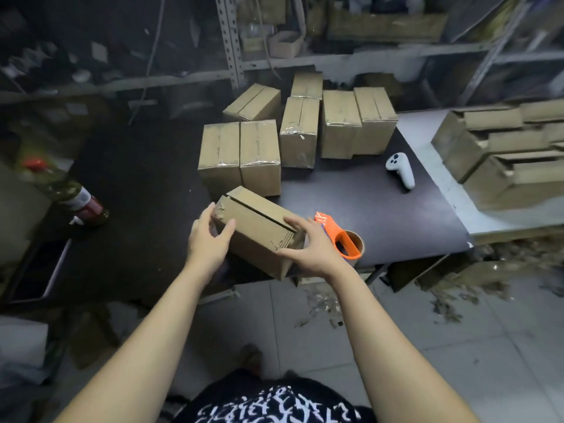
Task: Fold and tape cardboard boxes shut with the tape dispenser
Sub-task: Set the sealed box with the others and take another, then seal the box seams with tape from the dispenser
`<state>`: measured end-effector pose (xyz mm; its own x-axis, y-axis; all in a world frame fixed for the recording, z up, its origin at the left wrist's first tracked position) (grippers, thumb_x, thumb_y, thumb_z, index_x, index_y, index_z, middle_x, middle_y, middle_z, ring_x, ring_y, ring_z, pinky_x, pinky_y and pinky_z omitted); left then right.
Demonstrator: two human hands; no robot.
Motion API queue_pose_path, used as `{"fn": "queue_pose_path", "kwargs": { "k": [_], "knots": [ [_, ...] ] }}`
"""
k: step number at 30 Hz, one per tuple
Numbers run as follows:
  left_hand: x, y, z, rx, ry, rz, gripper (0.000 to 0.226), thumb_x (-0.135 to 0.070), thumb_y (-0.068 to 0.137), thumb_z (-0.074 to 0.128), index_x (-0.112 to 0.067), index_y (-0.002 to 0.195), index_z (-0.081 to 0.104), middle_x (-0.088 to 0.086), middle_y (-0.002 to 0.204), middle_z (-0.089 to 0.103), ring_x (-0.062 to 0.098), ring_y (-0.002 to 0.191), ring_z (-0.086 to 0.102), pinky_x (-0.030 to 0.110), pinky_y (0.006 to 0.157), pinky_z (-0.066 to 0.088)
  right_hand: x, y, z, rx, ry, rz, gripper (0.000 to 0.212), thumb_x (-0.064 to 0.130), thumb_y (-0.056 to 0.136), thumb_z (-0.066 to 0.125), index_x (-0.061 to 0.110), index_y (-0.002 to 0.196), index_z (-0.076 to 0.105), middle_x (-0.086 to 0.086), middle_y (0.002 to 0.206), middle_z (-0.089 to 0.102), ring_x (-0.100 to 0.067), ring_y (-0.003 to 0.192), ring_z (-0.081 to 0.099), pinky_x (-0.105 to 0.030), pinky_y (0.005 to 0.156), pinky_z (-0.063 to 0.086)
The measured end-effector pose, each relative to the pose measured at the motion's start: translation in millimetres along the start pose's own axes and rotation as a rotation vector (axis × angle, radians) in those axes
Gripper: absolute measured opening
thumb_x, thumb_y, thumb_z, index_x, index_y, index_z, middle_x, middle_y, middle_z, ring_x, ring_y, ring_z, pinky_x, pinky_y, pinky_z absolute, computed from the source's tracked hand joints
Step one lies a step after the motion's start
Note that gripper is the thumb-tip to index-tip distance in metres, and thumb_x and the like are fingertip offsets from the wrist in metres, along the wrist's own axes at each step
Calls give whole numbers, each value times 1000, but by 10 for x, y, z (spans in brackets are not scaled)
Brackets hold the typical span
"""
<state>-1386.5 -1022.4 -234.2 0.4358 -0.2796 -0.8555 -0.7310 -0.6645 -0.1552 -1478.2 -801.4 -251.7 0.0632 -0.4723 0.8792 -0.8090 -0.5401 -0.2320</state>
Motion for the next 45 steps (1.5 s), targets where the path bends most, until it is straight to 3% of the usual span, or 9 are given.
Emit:
{"fn": "queue_pose_path", "kwargs": {
  "k": [7,13,16,21,24,26,33,41,45],
  "knots": [
    [-10,94,87,10,-29,36,39,-40,94,69,-31,129,55,0,126,59,21,118,57,36,95,48,74,-22,-177,-45,-51,45,60,18,84,72,45,135,57,-1,162,31,-19,157,16,-35,116,32],
    [78,133,72,97,103,83,50,-44,97,61,-51,144,45,1,105,54,22,102,57,40,92,49,58,-20,-185,-97,72,79,52,9,93,60,43,132,61,2,169,22,-16,153,26,-26,103,37],
    [81,159,70,162,170,112,48,-45,101,55,-49,147,45,-3,103,47,19,105,54,36,92,45,4,-33,-200,-274,194,81,44,10,96,55,33,133,59,5,148,52,-13,134,48,-25,96,45],
    [91,163,40,86,183,42,50,-48,96,62,-41,145,53,2,122,59,18,112,54,34,87,45,-323,-26,-307,-502,-309,281,42,16,88,61,13,130,61,-9,126,63,-31,118,57,-41,95,50],
    [78,115,51,47,176,44,50,-47,96,63,-39,145,54,1,128,59,20,119,54,38,94,48,-508,35,-229,-442,-397,382,23,23,88,69,10,105,60,-8,99,61,-29,94,61,-30,61,44],
    [72,95,53,43,151,31,50,-48,95,63,-39,144,55,1,129,59,20,122,53,39,98,48,-593,70,-177,-399,-439,386,29,25,89,74,12,109,58,-6,97,63,-21,83,59,-21,52,36],
    [68,103,39,60,149,16,53,-53,93,65,-39,143,55,2,113,67,17,113,59,36,92,49,-625,19,-240,-423,-539,448,32,22,97,66,5,120,52,-18,120,63,-40,112,61,-41,83,48],
    [-253,50,-35,-2,543,187,50,-44,95,65,-29,142,58,3,123,49,25,114,53,44,101,48,-280,-176,-367,-520,-132,301,21,22,101,52,11,113,38,-17,122,60,-40,105,60,-43,83,48],
    [-503,85,-53,2,325,275,42,-27,92,70,-22,133,67,-3,124,61,19,115,59,37,99,51,106,-324,-480,-580,107,176,25,28,95,61,14,106,43,-3,96,64,-24,85,62,-34,63,45]
  ]
}}
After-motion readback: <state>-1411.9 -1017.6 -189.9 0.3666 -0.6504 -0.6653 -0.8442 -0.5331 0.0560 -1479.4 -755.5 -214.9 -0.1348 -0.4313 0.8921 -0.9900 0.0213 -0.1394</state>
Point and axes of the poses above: each hand's wrist, its own y-axis towards the middle knuckle, its own z-axis out of the palm, x = y × z, the point moved 3 cm from there along y, towards the middle knuckle
